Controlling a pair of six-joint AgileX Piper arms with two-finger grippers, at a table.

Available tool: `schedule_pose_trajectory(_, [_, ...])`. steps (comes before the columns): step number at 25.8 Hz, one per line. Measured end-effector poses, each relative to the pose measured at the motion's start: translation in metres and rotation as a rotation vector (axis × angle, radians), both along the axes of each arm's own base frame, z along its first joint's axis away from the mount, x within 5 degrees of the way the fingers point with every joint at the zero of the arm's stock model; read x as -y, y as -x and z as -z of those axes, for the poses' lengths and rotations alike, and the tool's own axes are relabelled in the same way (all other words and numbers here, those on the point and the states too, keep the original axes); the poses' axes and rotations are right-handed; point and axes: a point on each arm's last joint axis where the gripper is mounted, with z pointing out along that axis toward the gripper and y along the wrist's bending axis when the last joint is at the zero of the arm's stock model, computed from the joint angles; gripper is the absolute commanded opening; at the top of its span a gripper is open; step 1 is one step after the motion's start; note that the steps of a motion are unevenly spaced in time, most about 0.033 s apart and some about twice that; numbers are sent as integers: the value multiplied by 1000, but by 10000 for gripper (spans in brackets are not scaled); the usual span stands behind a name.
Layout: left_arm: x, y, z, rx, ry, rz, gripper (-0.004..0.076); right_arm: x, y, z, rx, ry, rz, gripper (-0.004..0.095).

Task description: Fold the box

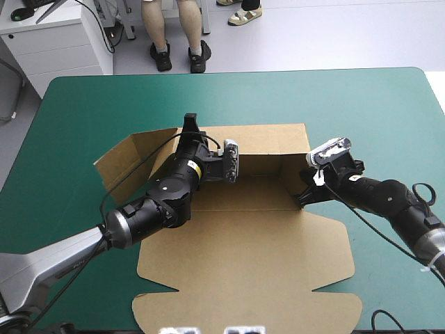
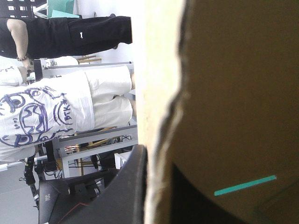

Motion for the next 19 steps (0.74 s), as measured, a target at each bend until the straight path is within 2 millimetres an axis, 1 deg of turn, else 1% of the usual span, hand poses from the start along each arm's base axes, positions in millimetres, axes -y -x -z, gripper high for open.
schedule_pose_trajectory(12, [0, 1, 0, -2, 1, -4, -6, 0, 0, 0, -4, -7, 6, -19])
schedule_pose_trajectory(13, [0, 1, 0, -2, 1, -4, 6, 0, 0, 0, -5, -9, 8, -19])
schedule_pose_trajectory(15, [0, 1, 0, -7, 7, -7, 79, 0, 0, 0, -8, -15, 16, -18])
schedule_pose_trajectory(16, [0, 2, 0, -10, 10, -7, 157, 0, 0, 0, -10, -18, 18, -18])
schedule_pose_trajectory(17, [1, 3, 0, -21, 20, -10, 208, 0, 0, 0, -11, -22, 23, -18])
schedule_pose_trajectory(18, [2, 4, 1, -29, 26, -15, 318, 0, 0, 0, -13, -26, 26, -18])
schedule_pose_trajectory(19, [3, 7, 2, -42, 33, -19, 372, 0, -1, 0, -16, -32, 33, -18])
